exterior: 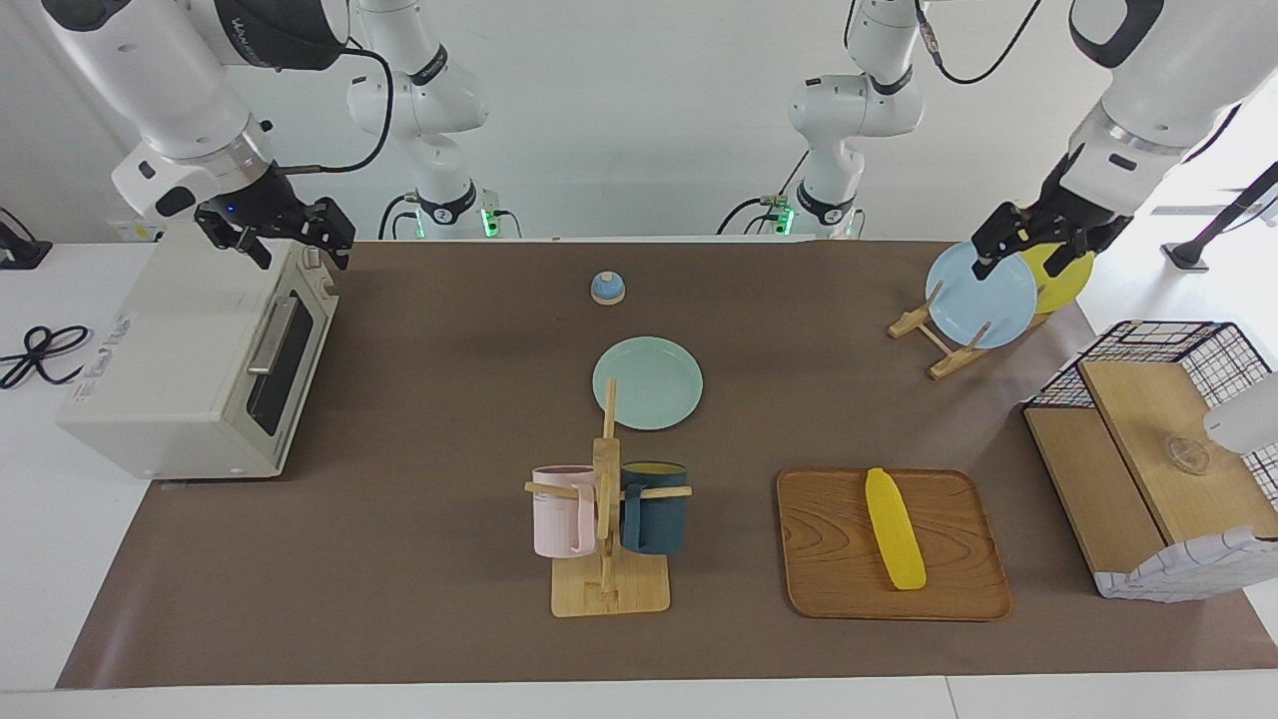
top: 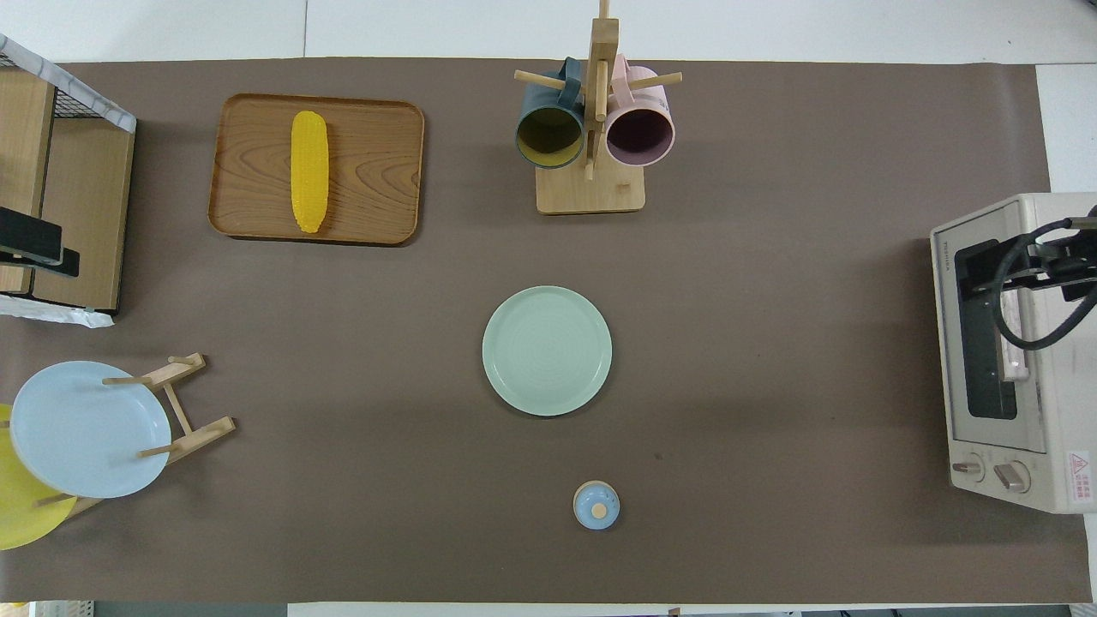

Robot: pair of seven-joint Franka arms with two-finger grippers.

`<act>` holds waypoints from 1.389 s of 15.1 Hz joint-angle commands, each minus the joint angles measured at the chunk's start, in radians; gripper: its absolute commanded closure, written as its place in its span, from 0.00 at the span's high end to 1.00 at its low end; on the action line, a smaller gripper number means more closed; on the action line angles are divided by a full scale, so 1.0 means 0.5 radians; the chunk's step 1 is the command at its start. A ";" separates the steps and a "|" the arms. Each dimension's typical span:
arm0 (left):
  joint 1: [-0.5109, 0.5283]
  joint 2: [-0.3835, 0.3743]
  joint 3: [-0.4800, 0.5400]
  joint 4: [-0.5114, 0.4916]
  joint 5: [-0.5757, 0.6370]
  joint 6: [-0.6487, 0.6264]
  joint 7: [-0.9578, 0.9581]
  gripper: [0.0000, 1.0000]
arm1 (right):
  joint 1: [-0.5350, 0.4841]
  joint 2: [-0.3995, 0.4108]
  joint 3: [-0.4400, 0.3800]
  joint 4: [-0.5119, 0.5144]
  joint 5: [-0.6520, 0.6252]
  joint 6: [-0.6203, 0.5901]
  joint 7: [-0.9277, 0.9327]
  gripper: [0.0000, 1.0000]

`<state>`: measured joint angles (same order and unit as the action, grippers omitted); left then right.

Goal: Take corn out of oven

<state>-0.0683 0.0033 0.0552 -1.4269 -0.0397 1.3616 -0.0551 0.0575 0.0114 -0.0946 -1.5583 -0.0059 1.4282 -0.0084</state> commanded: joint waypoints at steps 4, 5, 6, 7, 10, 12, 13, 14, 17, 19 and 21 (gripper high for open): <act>0.094 -0.166 -0.068 -0.355 0.036 0.251 -0.009 1.00 | -0.017 -0.014 -0.007 -0.010 0.049 0.006 -0.035 1.00; 0.091 -0.148 -0.077 -0.361 0.036 0.313 -0.009 1.00 | -0.017 -0.017 -0.007 -0.010 0.049 0.006 -0.035 1.00; 0.094 -0.114 -0.077 -0.361 0.036 0.350 0.009 1.00 | -0.017 -0.017 -0.007 -0.010 0.049 0.006 -0.035 1.00; 0.091 -0.096 -0.077 -0.364 0.036 0.393 0.009 1.00 | -0.017 -0.017 -0.004 -0.010 0.049 0.006 -0.035 1.00; 0.078 -0.087 -0.074 -0.365 0.036 0.412 0.009 1.00 | -0.017 -0.017 -0.007 -0.010 0.049 0.006 -0.035 1.00; 0.075 -0.068 -0.071 -0.319 0.043 0.400 0.009 1.00 | -0.017 -0.017 -0.007 -0.010 0.049 0.006 -0.035 1.00; 0.075 -0.053 -0.071 -0.294 0.049 0.382 0.006 1.00 | -0.017 -0.017 -0.007 -0.010 0.049 0.006 -0.035 1.00; 0.072 -0.050 -0.071 -0.267 0.064 0.348 0.009 1.00 | -0.017 -0.017 -0.004 -0.010 0.049 0.006 -0.035 1.00; 0.063 -0.037 -0.074 -0.254 0.082 0.323 0.009 1.00 | -0.017 -0.017 -0.007 -0.010 0.049 0.006 -0.035 1.00; 0.063 -0.040 -0.074 -0.263 0.098 0.335 0.009 1.00 | -0.017 -0.017 -0.004 -0.010 0.049 0.006 -0.035 1.00; 0.060 -0.040 -0.077 -0.266 0.132 0.357 0.027 1.00 | -0.017 -0.017 -0.004 -0.010 0.049 0.006 -0.035 1.00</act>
<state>-0.0324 -0.0270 0.0190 -1.5773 -0.0097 1.5423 -0.0516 0.0575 0.0113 -0.0946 -1.5584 -0.0059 1.4282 -0.0084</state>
